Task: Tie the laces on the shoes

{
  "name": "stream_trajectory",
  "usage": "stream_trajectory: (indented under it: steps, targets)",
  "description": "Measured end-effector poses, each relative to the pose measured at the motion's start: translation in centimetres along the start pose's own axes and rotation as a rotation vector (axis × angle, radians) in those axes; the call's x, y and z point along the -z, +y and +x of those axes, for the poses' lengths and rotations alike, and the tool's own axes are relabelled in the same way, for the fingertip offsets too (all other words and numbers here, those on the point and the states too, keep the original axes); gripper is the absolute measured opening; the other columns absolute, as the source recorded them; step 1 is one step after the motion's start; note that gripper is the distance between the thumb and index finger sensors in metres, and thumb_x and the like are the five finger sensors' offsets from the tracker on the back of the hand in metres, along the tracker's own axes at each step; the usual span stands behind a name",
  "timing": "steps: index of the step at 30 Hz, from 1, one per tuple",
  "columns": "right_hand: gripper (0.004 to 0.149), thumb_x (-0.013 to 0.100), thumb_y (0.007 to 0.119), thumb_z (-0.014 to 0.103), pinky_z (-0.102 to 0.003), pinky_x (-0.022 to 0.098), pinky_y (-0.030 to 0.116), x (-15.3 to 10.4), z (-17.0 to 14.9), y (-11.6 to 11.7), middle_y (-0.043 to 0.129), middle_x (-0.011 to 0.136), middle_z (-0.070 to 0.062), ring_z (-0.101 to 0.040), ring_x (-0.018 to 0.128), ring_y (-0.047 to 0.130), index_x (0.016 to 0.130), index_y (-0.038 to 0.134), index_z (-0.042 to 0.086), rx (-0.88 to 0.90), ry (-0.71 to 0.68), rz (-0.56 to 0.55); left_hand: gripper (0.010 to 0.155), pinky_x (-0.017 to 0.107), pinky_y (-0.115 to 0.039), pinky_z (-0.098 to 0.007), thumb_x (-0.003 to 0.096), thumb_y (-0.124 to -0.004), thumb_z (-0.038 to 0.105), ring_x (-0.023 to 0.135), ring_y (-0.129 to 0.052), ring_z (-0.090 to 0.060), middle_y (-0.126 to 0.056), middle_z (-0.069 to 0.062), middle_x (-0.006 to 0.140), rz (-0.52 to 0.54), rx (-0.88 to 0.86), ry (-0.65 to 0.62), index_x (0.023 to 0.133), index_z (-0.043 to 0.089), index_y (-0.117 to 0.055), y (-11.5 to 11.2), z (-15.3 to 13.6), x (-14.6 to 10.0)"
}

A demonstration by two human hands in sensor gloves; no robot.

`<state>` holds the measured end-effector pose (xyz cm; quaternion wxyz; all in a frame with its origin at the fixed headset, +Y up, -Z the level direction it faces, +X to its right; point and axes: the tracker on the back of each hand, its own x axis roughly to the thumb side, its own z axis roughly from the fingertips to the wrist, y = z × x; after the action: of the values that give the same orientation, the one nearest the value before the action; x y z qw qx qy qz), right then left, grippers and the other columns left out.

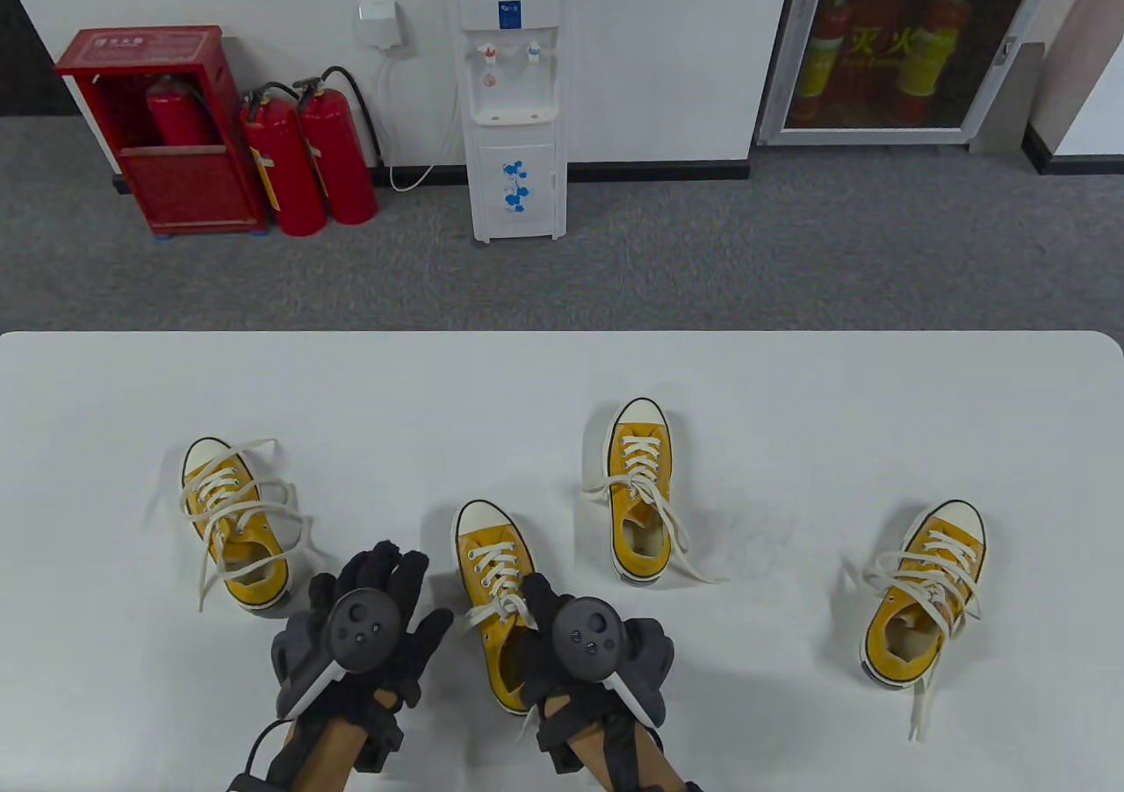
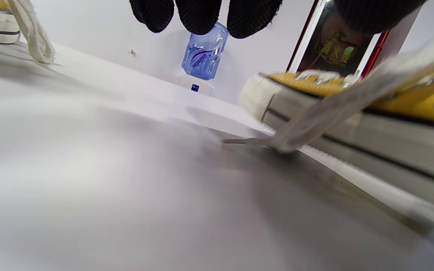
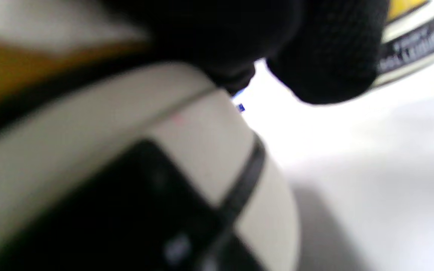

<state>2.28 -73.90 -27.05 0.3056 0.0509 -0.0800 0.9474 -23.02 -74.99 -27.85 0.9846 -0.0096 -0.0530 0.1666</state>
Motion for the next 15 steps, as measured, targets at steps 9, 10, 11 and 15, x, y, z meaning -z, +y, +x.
stream_trajectory:
  steps: [9,10,11,15]
  targets:
    - [0.054,0.044,0.084,0.029,-0.038,0.034,0.088,0.6,-2.0,-6.7,0.094,0.061,-0.011,-0.004,0.011,0.091,0.095,0.076,0.017,0.159,0.001,-0.288,0.078,0.073,-0.025,-0.079,0.0471,-0.065,0.067,0.115,-0.042,-0.047,-0.038,-0.011,0.124,-0.011,0.000,-0.012,0.114,0.030,-0.048,-0.1,0.1,0.0]
    - [0.054,0.044,0.084,0.029,-0.038,0.035,0.087,0.7,-2.4,-7.2,0.093,0.061,-0.011,-0.004,0.012,0.091,0.096,0.075,0.017,0.159,0.008,-0.316,0.078,0.073,-0.025,-0.079,0.0471,-0.065,0.066,0.115,-0.042,-0.047,-0.038,-0.011,0.124,-0.013,-0.001,-0.012,0.114,0.030,-0.048,-0.1,0.0,0.0]
    - [0.053,0.044,0.083,0.029,-0.039,0.035,0.087,0.8,-3.1,-8.0,0.093,0.062,-0.011,-0.005,0.012,0.091,0.096,0.075,0.017,0.162,0.014,-0.354,0.078,0.073,-0.025,-0.079,0.0471,-0.065,0.067,0.115,-0.041,-0.047,-0.038,-0.011,0.124,-0.014,-0.003,-0.012,0.114,0.030,-0.048,-0.1,0.0,0.0]
    - [0.054,0.045,0.082,0.027,-0.040,0.038,0.085,1.3,-5.6,-9.9,0.091,0.064,-0.012,-0.007,0.014,0.090,0.097,0.073,0.017,0.144,0.074,-0.439,0.078,0.073,-0.025,-0.079,0.0471,-0.065,0.066,0.115,-0.041,-0.047,-0.038,-0.011,0.124,-0.016,-0.012,-0.008,0.114,0.029,-0.048,0.0,-0.1,0.0]
